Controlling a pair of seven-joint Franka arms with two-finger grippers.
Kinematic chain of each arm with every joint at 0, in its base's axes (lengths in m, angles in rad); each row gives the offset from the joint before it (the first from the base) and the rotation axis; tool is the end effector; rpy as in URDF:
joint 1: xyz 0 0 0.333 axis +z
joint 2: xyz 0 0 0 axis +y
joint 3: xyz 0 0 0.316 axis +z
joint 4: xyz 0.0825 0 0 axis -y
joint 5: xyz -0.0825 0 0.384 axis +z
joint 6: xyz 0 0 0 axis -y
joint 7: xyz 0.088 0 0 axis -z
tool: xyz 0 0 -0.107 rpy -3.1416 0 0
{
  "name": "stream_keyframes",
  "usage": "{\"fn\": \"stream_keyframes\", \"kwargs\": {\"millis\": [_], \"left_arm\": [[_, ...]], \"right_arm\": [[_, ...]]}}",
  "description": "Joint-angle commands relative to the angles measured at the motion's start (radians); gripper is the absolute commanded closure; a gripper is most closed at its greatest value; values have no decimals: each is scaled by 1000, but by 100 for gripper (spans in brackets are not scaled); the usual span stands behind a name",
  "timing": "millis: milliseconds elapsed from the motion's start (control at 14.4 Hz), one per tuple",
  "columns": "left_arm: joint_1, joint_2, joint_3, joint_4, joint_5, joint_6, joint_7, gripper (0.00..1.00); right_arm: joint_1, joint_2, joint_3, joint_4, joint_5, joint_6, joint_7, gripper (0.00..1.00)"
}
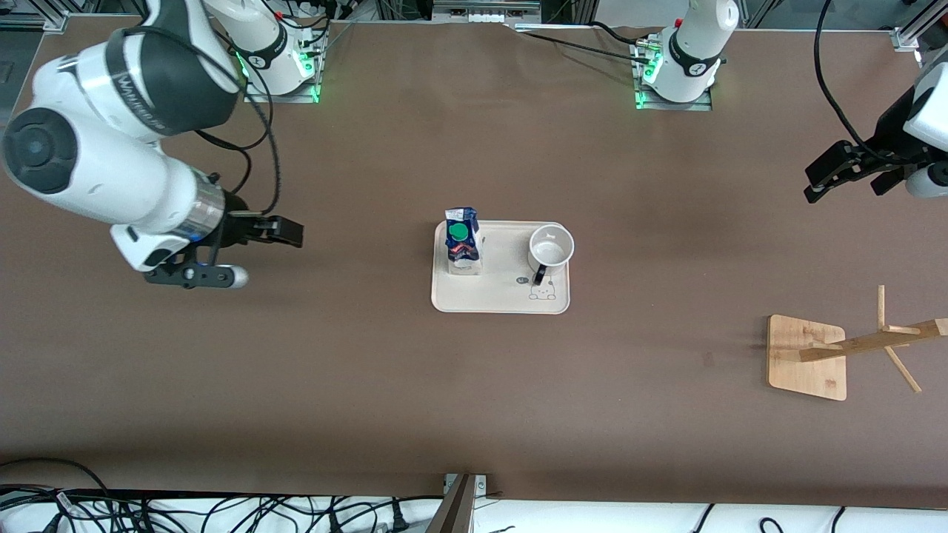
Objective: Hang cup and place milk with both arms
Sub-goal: 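Move the right gripper to the milk carton on the tray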
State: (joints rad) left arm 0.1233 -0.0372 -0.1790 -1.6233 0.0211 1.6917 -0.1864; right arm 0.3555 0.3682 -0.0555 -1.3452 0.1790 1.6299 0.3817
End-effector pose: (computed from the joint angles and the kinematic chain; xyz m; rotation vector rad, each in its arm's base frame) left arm 0.5540 -0.0308 0.6310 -3.1158 -0.2013 -0.1681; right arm 0.6247 0.2185 0.5128 -3.0104 0.1459 0.1978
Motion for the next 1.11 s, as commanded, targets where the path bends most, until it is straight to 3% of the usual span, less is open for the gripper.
{"fn": "stream_keyframes", "kwargs": {"millis": [0, 348, 1045], "left_arm": [[-5, -4, 1, 10, -21, -10, 18, 0], [-14, -3, -1, 10, -21, -15, 19, 0], [-19, -1, -1, 10, -21, -13, 19, 0]], "right_arm": [[65, -2, -7, 1, 13, 33, 113, 0], [178, 53, -7, 1, 13, 103, 262, 0], [281, 144, -6, 1, 19, 169, 264, 0]]}}
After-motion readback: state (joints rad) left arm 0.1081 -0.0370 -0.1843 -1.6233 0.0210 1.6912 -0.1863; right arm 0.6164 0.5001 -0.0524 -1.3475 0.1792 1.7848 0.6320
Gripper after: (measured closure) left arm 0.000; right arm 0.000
